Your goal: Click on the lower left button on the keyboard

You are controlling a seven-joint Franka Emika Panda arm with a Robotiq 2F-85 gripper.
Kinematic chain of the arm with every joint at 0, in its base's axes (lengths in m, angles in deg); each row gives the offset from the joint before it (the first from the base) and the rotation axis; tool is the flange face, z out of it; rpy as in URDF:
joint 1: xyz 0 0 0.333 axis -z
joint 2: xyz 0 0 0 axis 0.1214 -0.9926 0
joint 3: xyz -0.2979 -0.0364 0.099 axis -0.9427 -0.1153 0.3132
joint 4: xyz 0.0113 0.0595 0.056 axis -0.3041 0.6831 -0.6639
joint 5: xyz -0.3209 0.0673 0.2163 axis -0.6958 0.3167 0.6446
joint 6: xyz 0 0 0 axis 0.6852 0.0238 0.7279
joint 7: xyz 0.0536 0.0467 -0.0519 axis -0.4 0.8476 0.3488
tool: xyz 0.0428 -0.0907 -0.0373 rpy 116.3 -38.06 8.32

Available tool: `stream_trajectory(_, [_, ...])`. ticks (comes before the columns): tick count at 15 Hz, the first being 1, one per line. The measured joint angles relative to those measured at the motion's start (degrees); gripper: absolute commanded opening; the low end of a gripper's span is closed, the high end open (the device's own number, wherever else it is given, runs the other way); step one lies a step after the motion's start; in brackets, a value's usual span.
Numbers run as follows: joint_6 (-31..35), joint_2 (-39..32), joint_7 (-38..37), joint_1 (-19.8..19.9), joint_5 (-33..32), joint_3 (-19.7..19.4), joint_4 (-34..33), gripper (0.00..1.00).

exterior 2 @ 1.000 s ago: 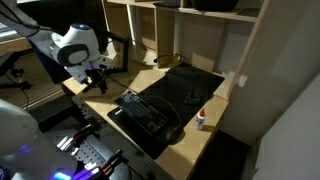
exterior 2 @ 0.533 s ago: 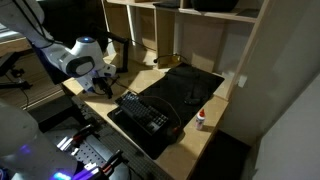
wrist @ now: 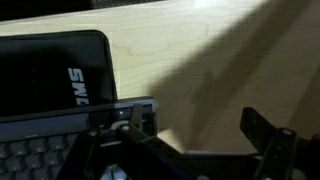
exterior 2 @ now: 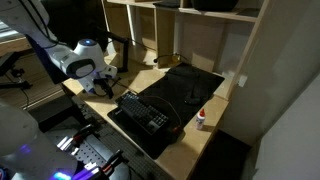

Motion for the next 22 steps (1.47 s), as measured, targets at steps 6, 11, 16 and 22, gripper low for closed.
stream_trajectory(6, [4.8, -6.6, 4.4, 0.1, 9.7, 2.6, -3.3, 1.00])
stream_trajectory(11, [5.4, -7.5, 4.4, 0.1, 9.9, 2.6, -3.6, 1.00])
stream_trajectory(16, [10.5, -10.2, 4.4, 0.1, 9.9, 2.6, -3.7, 1.00])
stream_trajectory(22, [13.3, -13.1, 3.6, 0.0, 9.9, 3.4, -4.8, 1.00])
